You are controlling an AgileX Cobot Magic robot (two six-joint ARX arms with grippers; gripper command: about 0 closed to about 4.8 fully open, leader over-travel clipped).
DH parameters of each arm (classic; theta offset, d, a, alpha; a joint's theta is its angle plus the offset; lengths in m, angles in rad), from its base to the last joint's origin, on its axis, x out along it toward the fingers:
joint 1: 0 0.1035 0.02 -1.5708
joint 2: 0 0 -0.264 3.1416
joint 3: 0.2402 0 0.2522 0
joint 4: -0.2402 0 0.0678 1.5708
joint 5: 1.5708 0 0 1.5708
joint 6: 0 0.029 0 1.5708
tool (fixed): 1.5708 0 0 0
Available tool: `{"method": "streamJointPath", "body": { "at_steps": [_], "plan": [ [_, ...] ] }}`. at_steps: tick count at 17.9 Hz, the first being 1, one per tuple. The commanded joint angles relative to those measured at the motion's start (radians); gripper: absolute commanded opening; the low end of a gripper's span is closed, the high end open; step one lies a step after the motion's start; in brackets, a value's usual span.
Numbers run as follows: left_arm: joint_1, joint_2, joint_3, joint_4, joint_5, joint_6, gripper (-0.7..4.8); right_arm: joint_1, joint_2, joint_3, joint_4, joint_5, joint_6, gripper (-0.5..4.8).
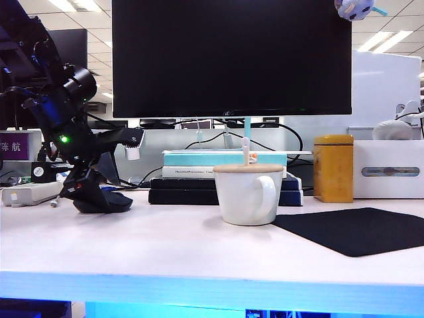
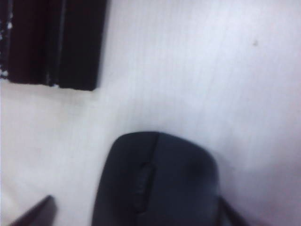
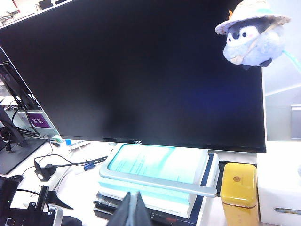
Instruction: Place the black mouse on the black mouse pad.
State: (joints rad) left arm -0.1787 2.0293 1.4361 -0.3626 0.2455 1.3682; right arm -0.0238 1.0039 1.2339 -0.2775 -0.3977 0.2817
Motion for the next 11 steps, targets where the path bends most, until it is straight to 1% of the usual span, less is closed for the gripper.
{"method": "streamJointPath", "body": {
  "at_steps": [1, 4, 5, 6, 9, 11],
  "plan": [
    [0.002, 0.019, -0.01, -0.047, -0.025, 0.001, 2.65, 0.0, -0.003, 0.005, 0.02, -0.008, -0.002, -0.02],
    [0.001, 0.017, -0.008, -0.046, -0.025, -0.019, 2.68, 0.0, -0.003, 0.005, 0.023, -0.008, -0.002, -0.02],
    [0.001, 0.016, -0.008, -0.05, -0.034, -0.02, 2.69, 0.0, -0.003, 0.005, 0.027, -0.008, -0.002, -0.02],
    [-0.001, 0.01, -0.008, -0.056, -0.061, -0.04, 2.68, -0.001, -0.003, 0.005, 0.037, -0.008, -0.002, -0.02],
    [-0.023, -0.026, -0.008, -0.085, -0.069, -0.046, 2.68, -0.001, -0.001, 0.005, 0.058, -0.009, -0.002, -0.02],
    [-0.051, -0.061, -0.008, -0.088, -0.066, -0.083, 2.68, -0.001, 0.004, 0.005, 0.057, -0.01, -0.002, -0.02]
  ]
}}
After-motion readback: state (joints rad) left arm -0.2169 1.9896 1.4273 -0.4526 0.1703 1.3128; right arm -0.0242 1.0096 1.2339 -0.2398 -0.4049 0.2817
